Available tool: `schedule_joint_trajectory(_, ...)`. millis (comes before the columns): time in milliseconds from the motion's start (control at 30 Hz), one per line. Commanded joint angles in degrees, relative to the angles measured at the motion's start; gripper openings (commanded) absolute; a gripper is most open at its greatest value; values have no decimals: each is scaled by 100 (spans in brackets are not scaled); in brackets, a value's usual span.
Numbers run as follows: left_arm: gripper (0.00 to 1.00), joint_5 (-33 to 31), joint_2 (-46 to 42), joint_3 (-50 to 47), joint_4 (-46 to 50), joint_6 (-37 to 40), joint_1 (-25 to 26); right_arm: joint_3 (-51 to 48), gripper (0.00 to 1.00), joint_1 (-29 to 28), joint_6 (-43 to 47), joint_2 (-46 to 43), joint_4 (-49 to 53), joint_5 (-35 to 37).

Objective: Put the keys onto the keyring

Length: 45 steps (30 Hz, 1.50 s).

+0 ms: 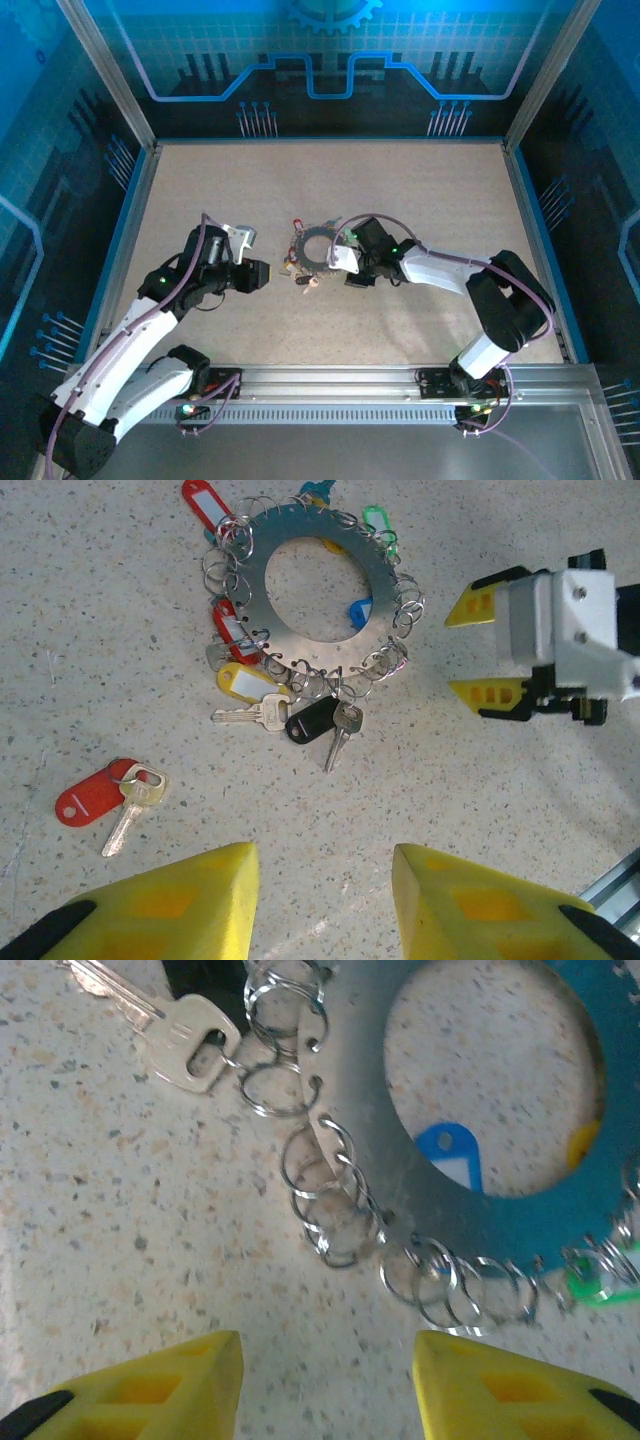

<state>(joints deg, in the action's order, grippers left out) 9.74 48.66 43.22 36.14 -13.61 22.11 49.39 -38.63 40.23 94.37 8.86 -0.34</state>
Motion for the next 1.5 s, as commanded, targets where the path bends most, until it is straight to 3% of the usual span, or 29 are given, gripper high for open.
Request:
schedule_joint_trajectory(0, 42, -55, -13, -42, 123, -124, -40, 69, 51, -119, 373, 344, -244, 9)
schedule_joint_trajectory(133, 42, -57, -7, -44, 132, -142, -43, 65, 51, -207, 405, 395, -349, 161)
schedule_joint_trajectory(700, 42, -112, 17, -28, 147, -131, -43, 462, 33, -312, 354, 809, -374, 642)
schedule_joint_trajectory(1033, 42, -127, 63, -17, 145, -107, -40, 498, 34, -359, 1, 992, -766, 1378)
schedule_joint_trajectory(1467, 42, -121, 64, -11, 169, -116, -40, 379, 30, -351, -190, 642, -812, 1235)
